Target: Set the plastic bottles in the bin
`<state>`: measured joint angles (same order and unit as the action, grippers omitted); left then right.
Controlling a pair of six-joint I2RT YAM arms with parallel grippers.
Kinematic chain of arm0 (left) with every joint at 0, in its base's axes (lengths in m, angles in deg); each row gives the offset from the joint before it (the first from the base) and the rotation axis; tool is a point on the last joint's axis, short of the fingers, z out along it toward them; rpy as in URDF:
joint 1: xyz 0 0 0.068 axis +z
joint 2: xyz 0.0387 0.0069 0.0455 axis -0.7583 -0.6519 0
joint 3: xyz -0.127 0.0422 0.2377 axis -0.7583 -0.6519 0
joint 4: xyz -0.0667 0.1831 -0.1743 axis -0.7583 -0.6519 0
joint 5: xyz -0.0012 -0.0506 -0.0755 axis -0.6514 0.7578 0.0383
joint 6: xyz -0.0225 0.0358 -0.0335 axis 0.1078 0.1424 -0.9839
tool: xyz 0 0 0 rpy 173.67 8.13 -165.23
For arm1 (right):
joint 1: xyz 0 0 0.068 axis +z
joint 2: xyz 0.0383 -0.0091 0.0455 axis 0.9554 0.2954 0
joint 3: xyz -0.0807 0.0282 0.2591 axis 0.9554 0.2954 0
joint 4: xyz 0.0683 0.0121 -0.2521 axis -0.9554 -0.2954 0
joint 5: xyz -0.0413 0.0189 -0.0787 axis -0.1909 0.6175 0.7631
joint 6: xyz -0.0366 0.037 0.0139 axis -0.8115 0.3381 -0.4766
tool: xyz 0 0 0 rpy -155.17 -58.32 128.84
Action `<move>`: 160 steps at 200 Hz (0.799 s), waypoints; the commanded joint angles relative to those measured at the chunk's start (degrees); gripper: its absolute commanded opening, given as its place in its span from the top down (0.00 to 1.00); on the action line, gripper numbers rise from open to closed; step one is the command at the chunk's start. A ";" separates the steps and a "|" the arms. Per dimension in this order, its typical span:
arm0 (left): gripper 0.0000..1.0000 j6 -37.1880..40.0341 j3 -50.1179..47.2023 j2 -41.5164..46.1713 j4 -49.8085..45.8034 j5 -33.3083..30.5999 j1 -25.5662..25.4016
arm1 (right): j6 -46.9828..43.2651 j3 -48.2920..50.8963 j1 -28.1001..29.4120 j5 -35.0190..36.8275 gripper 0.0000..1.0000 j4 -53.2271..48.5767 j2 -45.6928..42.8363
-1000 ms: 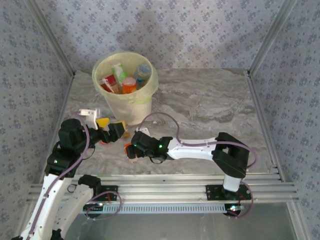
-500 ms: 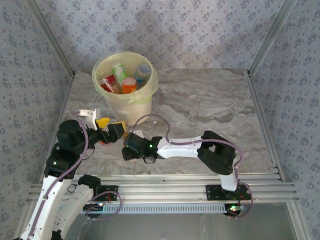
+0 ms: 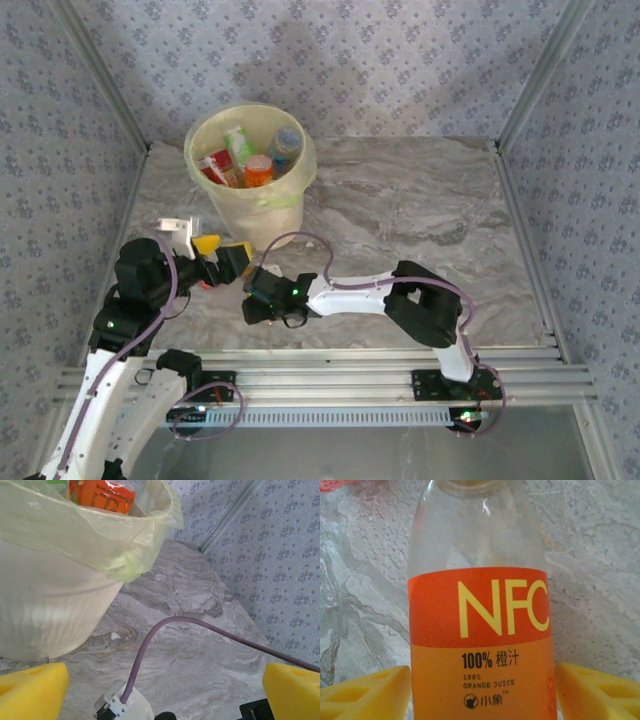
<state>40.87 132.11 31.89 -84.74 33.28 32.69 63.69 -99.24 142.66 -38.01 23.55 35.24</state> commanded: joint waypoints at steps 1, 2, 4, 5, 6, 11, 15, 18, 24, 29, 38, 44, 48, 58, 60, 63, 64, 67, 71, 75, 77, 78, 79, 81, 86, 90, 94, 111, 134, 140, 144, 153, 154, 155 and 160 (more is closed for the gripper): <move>0.00 -0.82 0.21 -0.36 1.05 1.59 -0.25 | -0.76 -1.62 -0.10 -1.90 0.26 -0.64 1.64; 0.00 -0.83 0.21 -0.36 1.08 1.62 -0.25 | -0.79 -1.62 -0.08 -1.91 0.26 -0.65 1.67; 0.00 -0.84 0.17 -0.36 1.05 1.71 -0.25 | -0.83 -1.69 -0.13 -2.03 0.27 -0.59 1.69; 0.00 -0.84 0.15 -0.36 1.04 1.72 -0.25 | -0.91 -1.70 -0.14 -2.11 0.27 -0.58 1.69; 0.00 -0.88 0.14 -0.31 1.12 1.73 -0.25 | -0.95 -1.75 -0.19 -2.19 0.27 -0.62 1.73; 0.00 -0.99 0.07 -0.19 1.20 1.79 -0.25 | -1.11 -1.80 -0.30 -2.34 0.28 -0.75 1.78; 0.00 -1.01 0.04 -0.18 1.15 1.74 -0.25 | -1.16 -1.90 -0.32 -2.41 0.30 -0.96 1.74; 0.01 -1.02 0.11 -0.14 1.06 1.74 -0.25 | -1.24 -1.82 -0.39 -2.51 0.31 -1.00 1.65; 0.00 -0.94 0.21 -0.18 0.84 1.74 -0.25 | -1.18 -1.76 -0.54 -2.41 0.34 -0.95 1.41; 0.00 -0.93 0.32 -0.17 0.76 1.72 -0.25 | -1.24 -1.44 -0.66 -2.40 0.36 -0.82 1.07; 0.00 -1.04 0.38 -0.19 0.52 1.72 -0.23 | -1.22 -0.70 -0.80 -1.79 0.38 -0.48 0.16; 0.00 -1.39 0.32 -0.16 0.52 1.74 -0.22 | -1.20 0.08 -0.85 -1.03 0.39 -0.31 -0.62; 0.00 -1.76 0.31 -0.25 0.62 1.74 -0.25 | -1.16 0.65 -0.94 -0.55 0.39 -0.19 -1.22; 0.00 -2.89 0.04 -0.42 0.98 2.40 -0.25 | -1.13 2.35 -1.07 0.71 0.41 0.23 -2.79; 0.00 -3.16 -0.01 -0.48 1.20 2.65 -0.25 | -1.11 2.80 -1.10 0.94 0.41 0.41 -2.96; 0.00 -3.54 -0.11 -0.57 1.36 2.96 -0.25 | -1.06 3.17 -1.15 1.19 0.41 0.47 -3.32; 0.00 -3.68 -0.17 -0.60 1.46 3.10 -0.25 | -1.02 3.37 -1.18 1.26 0.41 0.52 -3.41; 0.00 -4.12 -0.34 -0.68 1.66 3.40 -0.25 | -0.92 3.93 -1.20 1.71 0.41 0.61 -3.94; 0.00 -4.76 -0.54 -0.75 2.00 3.84 -0.24 | -0.77 4.69 -1.32 2.12 0.41 0.70 -4.61; 0.00 -5.29 -0.75 -0.84 2.27 4.07 -0.30 | -0.71 5.41 -1.44 2.38 0.41 0.78 -5.29; 0.00 -5.51 -0.88 -0.87 2.44 4.23 -0.33 | -0.72 5.76 -1.52 2.54 0.41 0.82 -5.61; 0.00 -5.64 -0.95 -0.88 2.53 4.35 -0.34 | -0.72 5.93 -1.58 2.64 0.41 0.78 -5.78; 0.00 -5.74 -0.98 -0.88 2.57 4.45 -0.34 | -0.68 6.11 -1.61 2.73 0.41 0.77 -5.96; 0.00 -5.98 -0.94 -0.88 2.67 4.61 -0.34 | -0.71 6.46 -1.70 2.85 0.41 0.75 -6.28; 0.00 -6.46 -1.54 -0.80 3.08 4.92 -0.30 | -0.69 7.34 -1.90 3.39 0.41 0.74 -7.18; 0.01 -6.79 -1.81 -0.80 3.47 5.13 -0.32 | -0.67 7.51 -2.04 3.98 0.41 0.55 -8.04; 0.00 -7.13 -2.16 -0.80 3.77 5.21 -0.34 | -0.72 9.77 -2.29 4.49 0.42 0.46 -8.83; 0.00 -8.79 -3.31 -1.26 5.00 5.80 -0.42 | -1.11 12.62 -3.20 6.18 0.43 0.21 -12.33; 0.00 -11.10 -4.56 -2.70 7.08 8.50 -0.84 | -2.16 16.65 -4.59 7.39 0.45 0.97 -17.00; 0.00 -11.37 -4.83 -2.95 7.40 8.74 -1.07 | -2.35 17.65 -5.02 7.48 0.46 1.14 -17.96; 0.00 -11.42 -4.95 -3.01 7.59 8.77 -1.28 | -2.51 18.16 -5.36 7.55 0.46 1.21 -18.63; 0.00 -11.72 -5.44 -2.99 8.10 8.60 -1.67 | -2.94 19.25 -5.83 7.68 0.46 1.19 -20.19; 0.00 -11.77 -5.47 -2.99 8.13 8.60 -1.71 | -3.02 19.36 -5.93 7.71 0.46 1.19 -20.36; 0.00 -11.84 -5.57 -2.99 8.23 8.60 -1.77 | -3.06 19.46 -5.94 7.73 0.46 1.19 -20.50; 0.00 -12.23 -5.82 -2.99 8.55 8.64 -1.91 | -3.39 19.89 -6.16 7.99 0.46 0.91 -21.42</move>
<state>31.19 127.37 28.94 -80.06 39.49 31.65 62.09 -81.71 137.62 -33.08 24.58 17.99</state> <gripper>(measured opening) 0.994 0.587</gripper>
